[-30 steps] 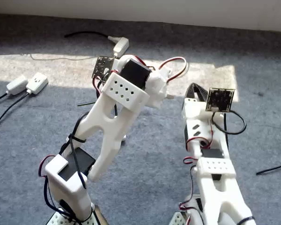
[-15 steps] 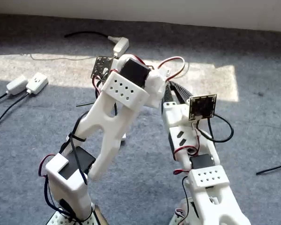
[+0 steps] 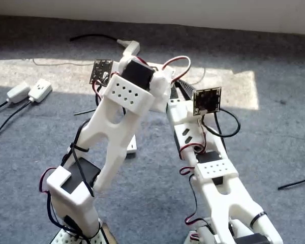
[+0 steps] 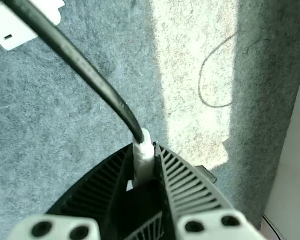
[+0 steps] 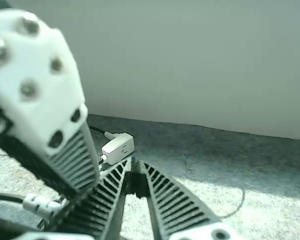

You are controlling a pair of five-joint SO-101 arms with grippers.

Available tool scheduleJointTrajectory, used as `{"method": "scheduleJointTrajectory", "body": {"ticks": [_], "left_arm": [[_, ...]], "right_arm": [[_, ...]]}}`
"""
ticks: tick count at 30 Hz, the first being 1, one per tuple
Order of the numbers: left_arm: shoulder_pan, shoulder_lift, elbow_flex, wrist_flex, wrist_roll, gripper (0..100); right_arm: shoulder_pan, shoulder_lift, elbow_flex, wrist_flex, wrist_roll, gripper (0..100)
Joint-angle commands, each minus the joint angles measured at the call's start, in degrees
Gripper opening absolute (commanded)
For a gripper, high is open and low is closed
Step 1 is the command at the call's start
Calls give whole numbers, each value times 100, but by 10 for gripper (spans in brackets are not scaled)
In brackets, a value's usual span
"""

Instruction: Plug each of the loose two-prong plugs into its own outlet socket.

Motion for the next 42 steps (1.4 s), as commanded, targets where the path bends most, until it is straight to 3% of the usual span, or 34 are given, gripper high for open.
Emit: {"method": "scheduleJointTrajectory", "body": {"ticks": [1,4,13,29,36,42], "left_arm": [[347,-971,-374,18,9,11],[224,-971,-444,-44,9,11],[75,-971,-1613,-70,9,11],[31,-910,-1912,-9,-18,11],[13,-558,-1103,-211,-18,11],[-382,145,-778,-651,-18,11]], "right_arm": [[-101,462,22,4,-9,8],[-101,470,4,75,-9,8],[-66,1138,-1262,1824,0,8],[224,1077,-1341,2009,-35,8],[734,-549,-954,2018,-624,8],[1385,-2167,-497,2651,-651,8]]}}
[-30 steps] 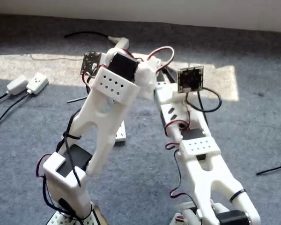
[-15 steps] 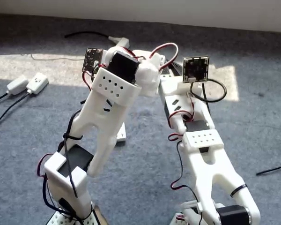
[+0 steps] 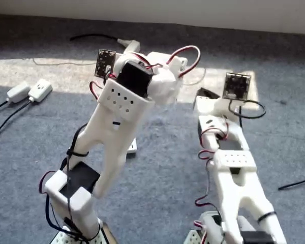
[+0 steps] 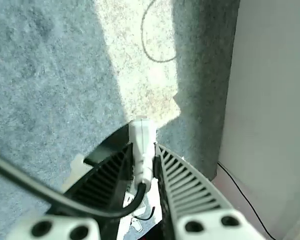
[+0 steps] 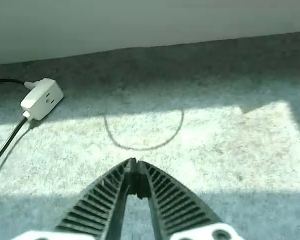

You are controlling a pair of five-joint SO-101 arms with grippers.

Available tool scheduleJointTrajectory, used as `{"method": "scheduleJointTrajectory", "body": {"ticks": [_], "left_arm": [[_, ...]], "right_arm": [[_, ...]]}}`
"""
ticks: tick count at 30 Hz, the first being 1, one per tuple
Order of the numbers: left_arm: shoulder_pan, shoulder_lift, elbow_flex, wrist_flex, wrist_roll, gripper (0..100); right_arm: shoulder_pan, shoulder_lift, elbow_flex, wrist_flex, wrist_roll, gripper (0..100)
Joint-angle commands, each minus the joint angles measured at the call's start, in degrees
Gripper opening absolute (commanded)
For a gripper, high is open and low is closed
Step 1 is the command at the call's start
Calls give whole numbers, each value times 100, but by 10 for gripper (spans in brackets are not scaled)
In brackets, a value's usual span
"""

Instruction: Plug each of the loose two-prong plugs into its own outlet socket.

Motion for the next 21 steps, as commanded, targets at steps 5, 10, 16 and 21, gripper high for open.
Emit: {"method": "scheduleJointTrajectory", "body": {"ticks": [5,10,16,21], "left_arm": [[-664,541,13,-229,18,11],[-1015,708,31,193,9,11],[-1156,699,31,826,9,11],[-1147,743,57,1073,9,11]], "right_arm": [[426,-1191,664,303,-501,8],[435,-1191,1174,303,-668,8],[426,-1191,1543,295,-651,8],[426,-1086,1780,295,-615,8]]}}
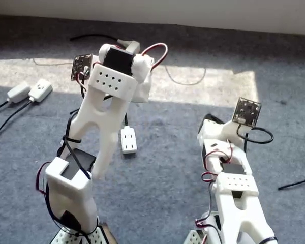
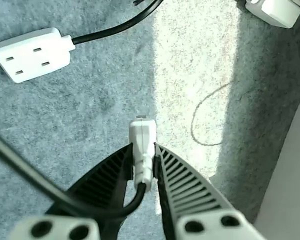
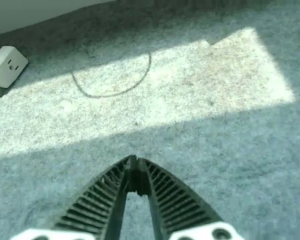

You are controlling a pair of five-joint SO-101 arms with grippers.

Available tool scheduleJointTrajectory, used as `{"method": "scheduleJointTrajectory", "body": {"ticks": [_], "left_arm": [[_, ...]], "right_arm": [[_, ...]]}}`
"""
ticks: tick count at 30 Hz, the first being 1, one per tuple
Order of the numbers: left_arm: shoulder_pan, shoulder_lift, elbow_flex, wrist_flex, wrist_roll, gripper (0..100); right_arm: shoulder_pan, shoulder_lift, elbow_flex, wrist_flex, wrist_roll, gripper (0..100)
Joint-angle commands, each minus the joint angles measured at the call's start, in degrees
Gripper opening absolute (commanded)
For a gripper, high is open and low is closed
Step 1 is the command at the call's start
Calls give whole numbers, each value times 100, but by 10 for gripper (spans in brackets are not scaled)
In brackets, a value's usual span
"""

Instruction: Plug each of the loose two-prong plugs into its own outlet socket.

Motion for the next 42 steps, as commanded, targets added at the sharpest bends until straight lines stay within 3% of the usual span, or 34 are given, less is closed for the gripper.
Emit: {"method": "scheduleJointTrajectory", "body": {"ticks": [1,3,4,10,20,25,30,32,39,42], "left_arm": [[-40,-22,40,360,0,11],[-31,-57,145,448,-114,8],[-22,-75,163,466,-501,8],[-418,-84,101,457,-4255,7],[-892,-523,-4,615,-8721,7],[-884,-1059,66,615,-10330,7],[-884,-1508,813,615,-10418,7],[-831,-1692,1341,615,-10066,7],[-242,-2440,3090,598,-6286,7],[-13,-2703,3468,571,-5363,7]], "right_arm": [[57,40,92,13,-9,8],[66,224,75,13,-9,8],[75,338,66,-31,0,8],[66,919,-92,-444,334,8],[57,1095,-233,-426,334,8],[57,1095,-233,-426,343,8],[57,1095,-233,-426,343,8],[57,1095,-233,-426,343,8],[57,1095,-233,-426,343,8],[57,1095,-233,-426,343,8]]}}
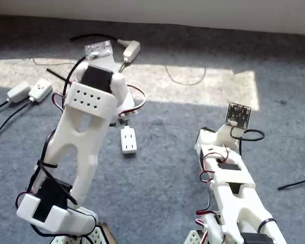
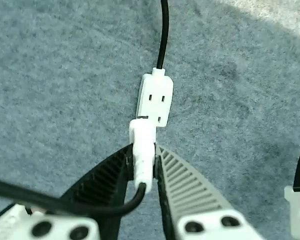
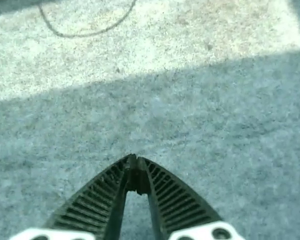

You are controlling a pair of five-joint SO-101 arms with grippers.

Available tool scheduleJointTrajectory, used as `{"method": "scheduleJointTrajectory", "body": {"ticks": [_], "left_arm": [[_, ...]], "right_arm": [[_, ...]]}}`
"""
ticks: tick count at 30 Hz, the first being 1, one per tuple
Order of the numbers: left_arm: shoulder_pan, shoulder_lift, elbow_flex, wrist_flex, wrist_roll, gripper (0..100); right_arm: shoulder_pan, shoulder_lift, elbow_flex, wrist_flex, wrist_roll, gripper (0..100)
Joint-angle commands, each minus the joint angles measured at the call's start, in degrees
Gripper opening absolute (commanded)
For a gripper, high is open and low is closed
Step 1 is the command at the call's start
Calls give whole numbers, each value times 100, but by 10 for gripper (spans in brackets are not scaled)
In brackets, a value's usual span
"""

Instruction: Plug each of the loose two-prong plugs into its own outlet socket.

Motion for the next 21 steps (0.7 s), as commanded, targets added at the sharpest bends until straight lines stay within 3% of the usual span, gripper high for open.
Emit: {"method": "scheduleJointTrajectory", "body": {"ticks": [1,4,12,21], "left_arm": [[382,-567,391,-79,1723,7],[602,-690,514,-308,2242,7],[585,-655,1288,-589,4844,7],[576,-655,2369,-2242,6251,8]], "right_arm": [[48,-4,-295,-119,79,8],[48,-4,-295,-119,79,8],[48,4,-295,-127,79,8],[48,13,-295,-136,79,8]]}}
